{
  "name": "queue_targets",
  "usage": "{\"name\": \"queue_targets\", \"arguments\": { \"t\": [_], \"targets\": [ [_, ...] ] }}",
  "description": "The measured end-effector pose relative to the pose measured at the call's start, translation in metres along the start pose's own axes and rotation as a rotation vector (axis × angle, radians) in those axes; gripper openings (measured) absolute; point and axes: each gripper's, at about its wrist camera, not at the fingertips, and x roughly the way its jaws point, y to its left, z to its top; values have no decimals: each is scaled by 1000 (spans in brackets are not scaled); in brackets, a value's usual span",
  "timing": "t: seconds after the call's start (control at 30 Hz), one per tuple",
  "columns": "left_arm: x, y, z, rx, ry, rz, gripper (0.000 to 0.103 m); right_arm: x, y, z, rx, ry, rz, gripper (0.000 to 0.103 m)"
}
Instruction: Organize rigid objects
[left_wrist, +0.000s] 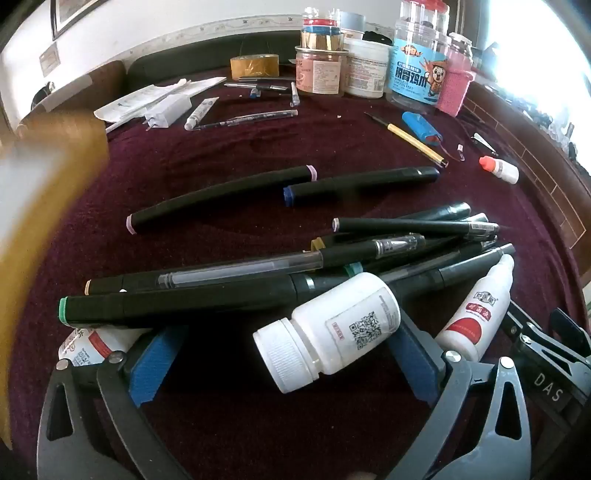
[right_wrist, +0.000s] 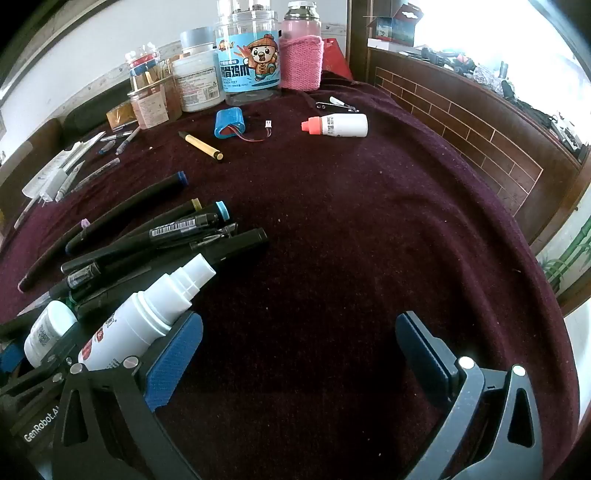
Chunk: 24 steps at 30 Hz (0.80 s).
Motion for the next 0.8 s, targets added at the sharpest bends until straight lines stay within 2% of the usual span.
{"name": "queue_targets", "arguments": {
  "t": [0.8],
  "targets": [
    [0,0,0,-1,1,-1,103,2,1,1,0,2,-2,102]
  ]
}}
